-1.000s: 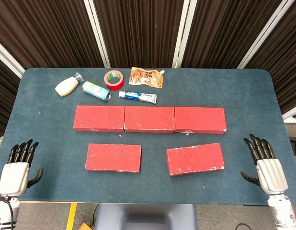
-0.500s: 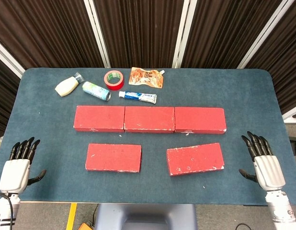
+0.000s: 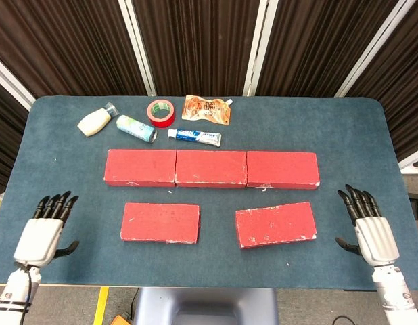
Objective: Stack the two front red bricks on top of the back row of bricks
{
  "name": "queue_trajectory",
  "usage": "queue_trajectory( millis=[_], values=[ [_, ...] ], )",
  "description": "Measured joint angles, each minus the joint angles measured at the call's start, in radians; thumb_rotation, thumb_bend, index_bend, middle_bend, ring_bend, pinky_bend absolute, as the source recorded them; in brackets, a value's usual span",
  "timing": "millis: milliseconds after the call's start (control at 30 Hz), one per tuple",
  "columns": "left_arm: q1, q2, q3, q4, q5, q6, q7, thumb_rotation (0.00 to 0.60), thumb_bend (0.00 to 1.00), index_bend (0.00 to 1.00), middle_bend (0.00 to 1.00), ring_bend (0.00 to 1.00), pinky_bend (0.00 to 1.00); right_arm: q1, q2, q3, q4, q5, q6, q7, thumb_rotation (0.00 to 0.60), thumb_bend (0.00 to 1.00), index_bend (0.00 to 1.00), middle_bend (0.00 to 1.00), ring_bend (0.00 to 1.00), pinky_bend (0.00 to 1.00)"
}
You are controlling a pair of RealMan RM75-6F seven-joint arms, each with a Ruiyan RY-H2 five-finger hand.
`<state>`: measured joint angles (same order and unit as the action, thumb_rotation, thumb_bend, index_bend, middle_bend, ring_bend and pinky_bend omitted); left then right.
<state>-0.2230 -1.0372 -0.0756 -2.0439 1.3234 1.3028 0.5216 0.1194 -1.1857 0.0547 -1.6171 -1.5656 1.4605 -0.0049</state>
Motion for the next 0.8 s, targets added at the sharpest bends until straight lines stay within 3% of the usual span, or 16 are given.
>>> queue_trajectory(
  millis=[267,433,600,800],
  values=[
    [-0.143,0.021,-0.044,-0.151,-0.291,-0.144,0.119,0.600,0.18,0.00,0.00,0.00,0.00,0.021,-0.005,0.008,0.019,0.018,-0.034,0.005,0.600,0.00,0.00,0.04,0.01,0.00],
    [-0.254,0.009,-0.058,-0.239,-0.460,-0.182,0.220,0.600,0.04,0.00,0.00,0.00,0.00,0.036,-0.015,0.013,0.043,0.029,-0.055,0.013,0.600,0.00,0.00,0.04,0.01,0.00],
    [-0.341,-0.043,-0.061,-0.292,-0.579,-0.137,0.315,0.600,0.00,0.00,0.00,0.00,0.00,0.057,-0.025,0.018,0.064,0.031,-0.077,0.014,0.600,0.00,0.00,0.04,0.01,0.00],
    [-0.386,-0.140,-0.049,-0.277,-0.596,-0.025,0.380,0.600,0.00,0.00,0.00,0.00,0.00,0.059,-0.021,0.039,0.052,0.023,-0.034,0.012,0.600,0.00,0.00,0.04,0.01,0.00]
  ],
)
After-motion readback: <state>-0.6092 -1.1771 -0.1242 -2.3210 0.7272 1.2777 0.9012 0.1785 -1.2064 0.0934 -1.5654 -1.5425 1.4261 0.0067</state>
